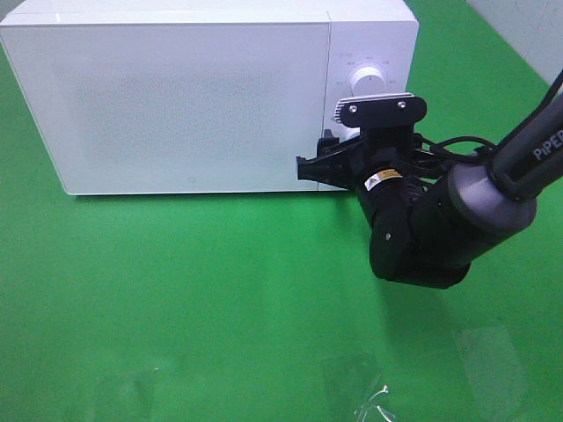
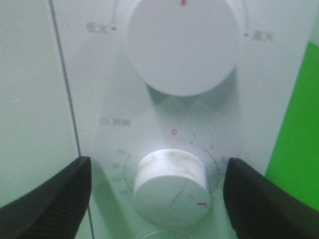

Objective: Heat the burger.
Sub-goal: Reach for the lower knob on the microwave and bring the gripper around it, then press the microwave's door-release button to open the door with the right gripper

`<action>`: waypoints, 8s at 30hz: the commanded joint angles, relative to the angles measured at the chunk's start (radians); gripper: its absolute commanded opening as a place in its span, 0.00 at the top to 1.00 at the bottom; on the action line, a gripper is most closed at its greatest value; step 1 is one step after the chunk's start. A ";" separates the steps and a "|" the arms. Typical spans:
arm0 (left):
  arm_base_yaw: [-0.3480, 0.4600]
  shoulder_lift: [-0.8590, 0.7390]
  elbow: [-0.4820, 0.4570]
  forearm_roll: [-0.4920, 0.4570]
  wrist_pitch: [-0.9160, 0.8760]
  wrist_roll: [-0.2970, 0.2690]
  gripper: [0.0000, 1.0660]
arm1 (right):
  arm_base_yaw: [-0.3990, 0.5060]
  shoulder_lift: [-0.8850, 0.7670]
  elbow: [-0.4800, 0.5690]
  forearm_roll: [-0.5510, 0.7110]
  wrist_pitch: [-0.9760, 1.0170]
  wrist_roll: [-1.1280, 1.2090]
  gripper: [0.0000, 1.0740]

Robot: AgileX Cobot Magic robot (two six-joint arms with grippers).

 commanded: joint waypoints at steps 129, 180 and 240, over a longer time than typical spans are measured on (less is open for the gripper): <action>0.002 -0.017 0.004 -0.004 -0.014 -0.001 0.08 | -0.006 -0.005 -0.014 0.075 -0.223 1.707 0.62; 0.002 -0.017 0.004 -0.004 -0.014 -0.001 0.08 | -0.005 -0.512 0.361 -0.110 0.335 0.970 0.29; 0.002 -0.017 0.004 -0.004 -0.014 -0.001 0.08 | -0.005 -1.270 0.188 -0.571 1.855 0.243 0.29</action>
